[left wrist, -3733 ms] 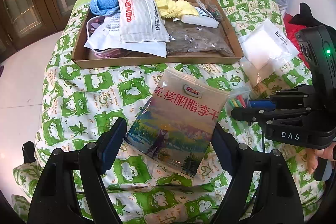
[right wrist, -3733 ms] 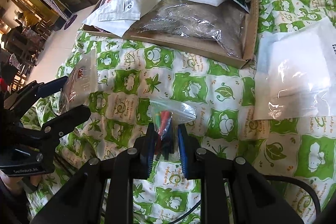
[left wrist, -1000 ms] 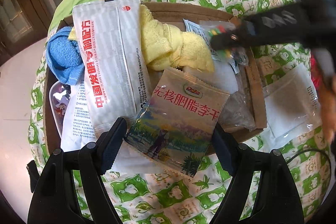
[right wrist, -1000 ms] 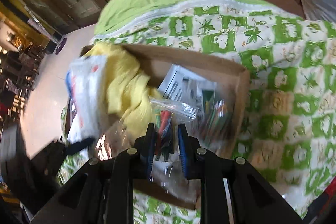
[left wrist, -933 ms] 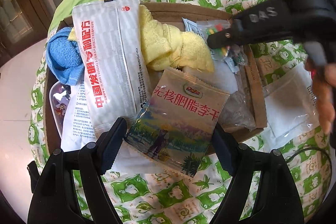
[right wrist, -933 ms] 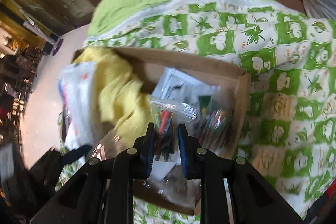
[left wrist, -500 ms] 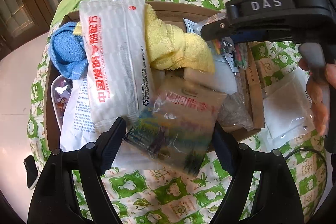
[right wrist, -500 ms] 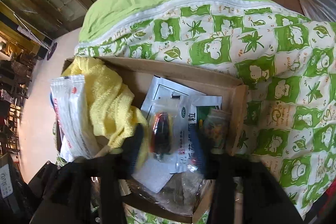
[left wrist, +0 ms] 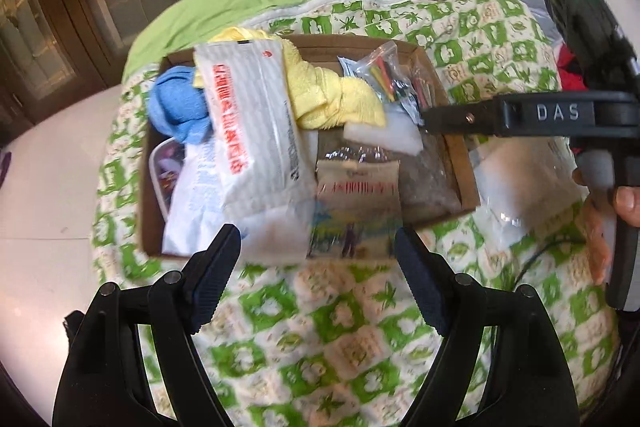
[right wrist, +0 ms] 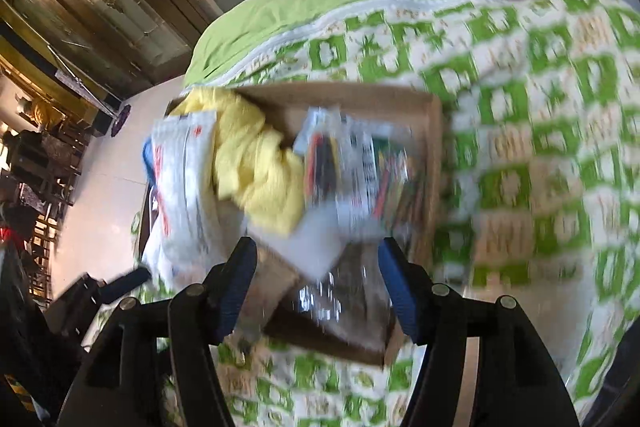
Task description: Organize soft objects
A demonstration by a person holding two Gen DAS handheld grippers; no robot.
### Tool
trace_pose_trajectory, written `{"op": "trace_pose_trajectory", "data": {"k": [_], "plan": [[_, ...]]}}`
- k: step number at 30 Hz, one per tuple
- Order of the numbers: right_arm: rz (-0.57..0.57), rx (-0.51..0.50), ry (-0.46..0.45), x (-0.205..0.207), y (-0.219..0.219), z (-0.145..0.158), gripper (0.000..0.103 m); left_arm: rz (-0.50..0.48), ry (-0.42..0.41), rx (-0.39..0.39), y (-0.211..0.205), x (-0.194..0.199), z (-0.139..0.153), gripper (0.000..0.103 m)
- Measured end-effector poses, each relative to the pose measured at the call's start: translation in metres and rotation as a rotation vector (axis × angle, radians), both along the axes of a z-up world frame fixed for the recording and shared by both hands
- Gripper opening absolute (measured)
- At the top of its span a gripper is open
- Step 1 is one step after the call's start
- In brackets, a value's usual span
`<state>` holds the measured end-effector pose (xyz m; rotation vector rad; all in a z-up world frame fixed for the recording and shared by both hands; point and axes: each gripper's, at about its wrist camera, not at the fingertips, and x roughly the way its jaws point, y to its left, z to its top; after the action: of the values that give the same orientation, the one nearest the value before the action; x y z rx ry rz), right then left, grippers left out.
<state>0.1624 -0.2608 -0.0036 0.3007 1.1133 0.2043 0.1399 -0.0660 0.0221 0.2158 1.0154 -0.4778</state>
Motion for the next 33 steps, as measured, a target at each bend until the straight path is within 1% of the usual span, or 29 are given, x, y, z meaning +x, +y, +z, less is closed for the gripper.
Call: {"op": "trace_pose_trajectory", "data": {"k": [4, 6, 9, 11, 14, 17, 18, 21, 23, 27, 29, 31, 33], "plan": [[-0.026, -0.003, -0.001, -0.02, -0.003, -0.006, 0.064, 0.004, -0.022, -0.048, 0.011, -0.023, 0.007, 0.08], [-0.022, -0.011, -0.012, -0.031, 0.001, -0.007, 0.064, 0.018, -0.03, -0.064, 0.017, -0.034, 0.006, 0.08], [-0.008, -0.032, -0.027, -0.047, 0.01, -0.008, 0.064, 0.042, -0.043, -0.041, 0.02, -0.045, 0.001, 0.08], [0.003, -0.04, -0.026, -0.056, 0.014, -0.013, 0.064, 0.036, -0.038, -0.026, 0.019, -0.052, -0.003, 0.08], [0.02, -0.056, -0.028, -0.069, 0.02, -0.018, 0.065, 0.035, -0.037, -0.027, 0.022, -0.063, -0.008, 0.08], [0.024, -0.068, -0.033, -0.079, 0.025, -0.021, 0.065, 0.028, -0.003, -0.045, 0.027, -0.071, -0.011, 0.08], [0.025, -0.068, -0.038, -0.084, 0.029, -0.023, 0.065, 0.034, -0.005, -0.037, 0.029, -0.075, -0.011, 0.08], [0.031, -0.082, -0.054, -0.092, 0.035, -0.027, 0.065, 0.044, -0.028, 0.021, 0.032, -0.086, -0.011, 0.08], [0.038, -0.09, -0.056, -0.095, 0.039, -0.029, 0.065, 0.043, -0.035, 0.017, 0.037, -0.092, -0.007, 0.08], [0.054, -0.098, -0.046, -0.098, 0.048, -0.033, 0.065, 0.039, 0.024, -0.03, 0.043, -0.096, -0.008, 0.08], [0.059, -0.108, -0.053, -0.102, 0.052, -0.033, 0.065, 0.039, 0.042, -0.019, 0.04, -0.097, -0.012, 0.08], [0.064, -0.115, -0.057, -0.106, 0.056, -0.032, 0.065, 0.008, 0.065, 0.002, 0.035, -0.099, -0.019, 0.08], [0.066, -0.109, -0.058, -0.108, 0.057, -0.032, 0.067, 0.015, 0.051, 0.027, 0.032, -0.101, -0.022, 0.08]]}}
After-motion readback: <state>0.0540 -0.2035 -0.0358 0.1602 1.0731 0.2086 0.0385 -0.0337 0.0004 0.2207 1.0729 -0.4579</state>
